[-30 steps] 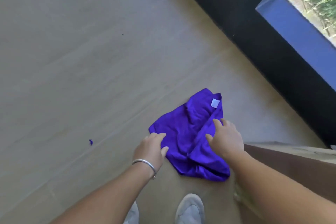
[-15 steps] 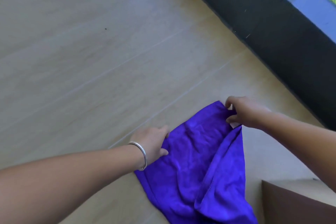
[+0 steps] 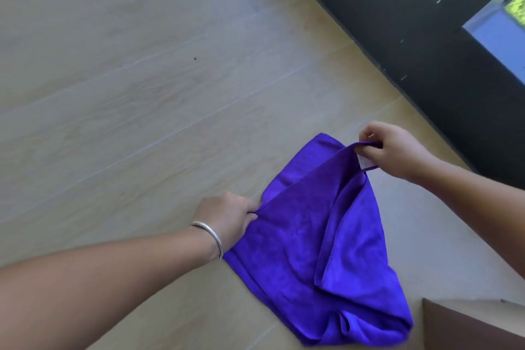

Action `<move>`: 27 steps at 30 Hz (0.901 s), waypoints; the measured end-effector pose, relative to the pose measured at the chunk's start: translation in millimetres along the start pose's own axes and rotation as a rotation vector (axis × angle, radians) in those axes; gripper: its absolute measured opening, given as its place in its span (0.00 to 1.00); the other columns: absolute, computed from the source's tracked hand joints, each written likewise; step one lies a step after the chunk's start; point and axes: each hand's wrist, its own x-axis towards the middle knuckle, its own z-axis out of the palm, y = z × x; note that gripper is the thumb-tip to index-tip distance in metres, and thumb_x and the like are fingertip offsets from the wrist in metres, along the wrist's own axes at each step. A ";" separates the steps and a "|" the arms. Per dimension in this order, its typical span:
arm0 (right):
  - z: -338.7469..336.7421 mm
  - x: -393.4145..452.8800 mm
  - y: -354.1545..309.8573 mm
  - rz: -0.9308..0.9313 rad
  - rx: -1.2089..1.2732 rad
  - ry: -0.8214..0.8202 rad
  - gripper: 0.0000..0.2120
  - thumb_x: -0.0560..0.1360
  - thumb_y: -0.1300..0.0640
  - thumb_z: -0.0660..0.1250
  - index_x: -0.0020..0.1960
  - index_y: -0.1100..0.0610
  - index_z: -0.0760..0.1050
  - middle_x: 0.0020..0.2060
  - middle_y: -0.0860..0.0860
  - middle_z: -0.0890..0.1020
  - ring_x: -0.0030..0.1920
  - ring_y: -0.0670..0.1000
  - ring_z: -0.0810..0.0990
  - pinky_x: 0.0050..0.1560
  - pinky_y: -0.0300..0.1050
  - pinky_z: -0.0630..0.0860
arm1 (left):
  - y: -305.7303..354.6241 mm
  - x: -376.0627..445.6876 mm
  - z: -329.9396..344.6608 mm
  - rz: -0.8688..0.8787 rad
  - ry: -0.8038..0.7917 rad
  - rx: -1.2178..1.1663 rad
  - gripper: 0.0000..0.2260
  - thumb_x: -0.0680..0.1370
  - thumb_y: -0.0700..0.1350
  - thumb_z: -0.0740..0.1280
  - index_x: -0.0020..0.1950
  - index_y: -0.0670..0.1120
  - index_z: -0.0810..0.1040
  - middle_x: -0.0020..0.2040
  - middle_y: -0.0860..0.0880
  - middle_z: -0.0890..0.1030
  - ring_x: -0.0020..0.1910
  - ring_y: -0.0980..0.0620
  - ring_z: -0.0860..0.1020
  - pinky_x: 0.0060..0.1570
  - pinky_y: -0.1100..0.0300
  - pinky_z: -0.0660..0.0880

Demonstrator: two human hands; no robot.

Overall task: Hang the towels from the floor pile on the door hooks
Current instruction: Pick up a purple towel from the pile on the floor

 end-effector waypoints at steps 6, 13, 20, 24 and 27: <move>-23.0 23.5 -53.8 -0.077 0.112 0.119 0.03 0.75 0.57 0.68 0.46 0.51 0.81 0.40 0.46 0.82 0.43 0.48 0.80 0.42 0.42 0.75 | -49.4 14.7 -62.2 -0.195 0.285 -0.221 0.06 0.78 0.51 0.65 0.49 0.51 0.79 0.44 0.46 0.83 0.46 0.40 0.79 0.39 0.54 0.73; -87.8 -2.6 -190.5 -0.195 0.177 0.122 0.06 0.75 0.57 0.66 0.46 0.51 0.82 0.39 0.46 0.83 0.42 0.48 0.79 0.40 0.37 0.72 | -94.0 -68.5 -194.8 -0.367 0.436 -0.345 0.04 0.78 0.45 0.66 0.49 0.49 0.80 0.42 0.47 0.83 0.43 0.42 0.79 0.42 0.53 0.74; -188.4 -47.1 -363.0 -0.261 0.252 0.092 0.06 0.76 0.56 0.67 0.48 0.53 0.83 0.37 0.43 0.80 0.41 0.45 0.76 0.39 0.31 0.67 | -123.6 -185.9 -379.7 -0.467 0.534 -0.329 0.07 0.77 0.40 0.66 0.50 0.48 0.82 0.45 0.49 0.82 0.46 0.45 0.78 0.46 0.53 0.73; -238.4 -61.2 -458.1 -0.299 0.280 0.116 0.06 0.76 0.56 0.67 0.48 0.51 0.83 0.39 0.44 0.81 0.42 0.46 0.77 0.41 0.34 0.68 | -142.5 -241.2 -476.2 -0.532 0.632 -0.314 0.05 0.76 0.43 0.68 0.47 0.51 0.82 0.43 0.52 0.82 0.44 0.48 0.78 0.43 0.56 0.72; -267.9 -67.7 -526.2 -0.319 0.326 0.199 0.06 0.75 0.56 0.68 0.47 0.50 0.84 0.40 0.45 0.83 0.38 0.41 0.79 0.36 0.24 0.66 | -161.3 -276.5 -539.5 -0.580 0.734 -0.305 0.03 0.75 0.45 0.69 0.44 0.52 0.82 0.40 0.53 0.82 0.41 0.50 0.77 0.40 0.59 0.70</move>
